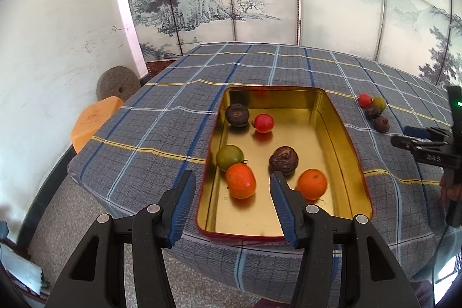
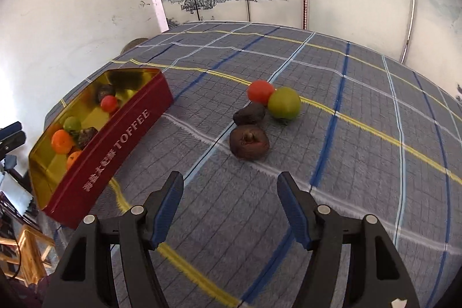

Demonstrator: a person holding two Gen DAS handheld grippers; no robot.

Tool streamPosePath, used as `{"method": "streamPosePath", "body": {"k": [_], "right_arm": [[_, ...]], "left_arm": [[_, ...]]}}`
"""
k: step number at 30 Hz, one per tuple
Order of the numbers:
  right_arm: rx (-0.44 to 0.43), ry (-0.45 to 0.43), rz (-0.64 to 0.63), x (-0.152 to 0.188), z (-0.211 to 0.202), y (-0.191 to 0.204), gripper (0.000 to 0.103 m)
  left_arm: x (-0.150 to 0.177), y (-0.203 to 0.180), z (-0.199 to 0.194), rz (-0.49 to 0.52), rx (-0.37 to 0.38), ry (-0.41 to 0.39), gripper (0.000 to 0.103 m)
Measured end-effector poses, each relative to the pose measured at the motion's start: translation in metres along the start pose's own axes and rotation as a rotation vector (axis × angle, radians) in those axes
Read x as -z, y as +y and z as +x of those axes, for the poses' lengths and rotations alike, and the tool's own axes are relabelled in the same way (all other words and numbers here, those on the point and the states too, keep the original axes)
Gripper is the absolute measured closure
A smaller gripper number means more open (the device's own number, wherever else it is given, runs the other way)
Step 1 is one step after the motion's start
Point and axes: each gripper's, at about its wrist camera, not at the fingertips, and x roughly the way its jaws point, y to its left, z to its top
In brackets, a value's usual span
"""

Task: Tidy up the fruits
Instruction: 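Move the right gripper to a brown lychee and grasp it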

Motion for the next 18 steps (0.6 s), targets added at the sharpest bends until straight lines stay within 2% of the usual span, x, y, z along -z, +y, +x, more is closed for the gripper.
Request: {"method": "streamPosePath", "body": {"k": [5, 7, 9, 10, 12, 13, 16, 18], "right_arm": [[0.003, 0.003, -0.017, -0.015, 0.016, -0.001, 0.038], [-0.015, 0.025, -0.019, -0.019, 0.027, -0.002, 0.042], [0.010, 0.053, -0.039, -0.020, 0.036, -0.002, 0.065], [0.023, 0.065, -0.036, -0.020, 0.038, -0.005, 0.072], [-0.012, 0.052, 0.009, -0.018, 0.030, -0.013, 0.073], [0.001, 0.026, 0.023, -0.015, 0.020, -0.018, 0.073], [0.065, -0.024, 0.057, 0.002, -0.012, -0.039, 0.073], [0.147, -0.029, 0.077, 0.015, -0.027, -0.060, 0.073]], "left_arm": [[-0.009, -0.012, -0.004, 0.030, 0.022, -0.006, 0.048], [-0.015, -0.023, -0.005, 0.053, 0.039, -0.009, 0.048], [-0.022, -0.034, -0.004, 0.073, 0.059, -0.008, 0.048], [-0.027, -0.041, -0.004, 0.088, 0.073, -0.010, 0.048], [-0.036, -0.056, -0.002, 0.117, 0.101, -0.013, 0.048], [-0.043, -0.066, 0.000, 0.134, 0.120, -0.010, 0.048], [-0.056, -0.091, 0.007, 0.172, 0.183, 0.006, 0.048], [-0.064, -0.110, 0.015, 0.202, 0.225, 0.025, 0.048]]}}
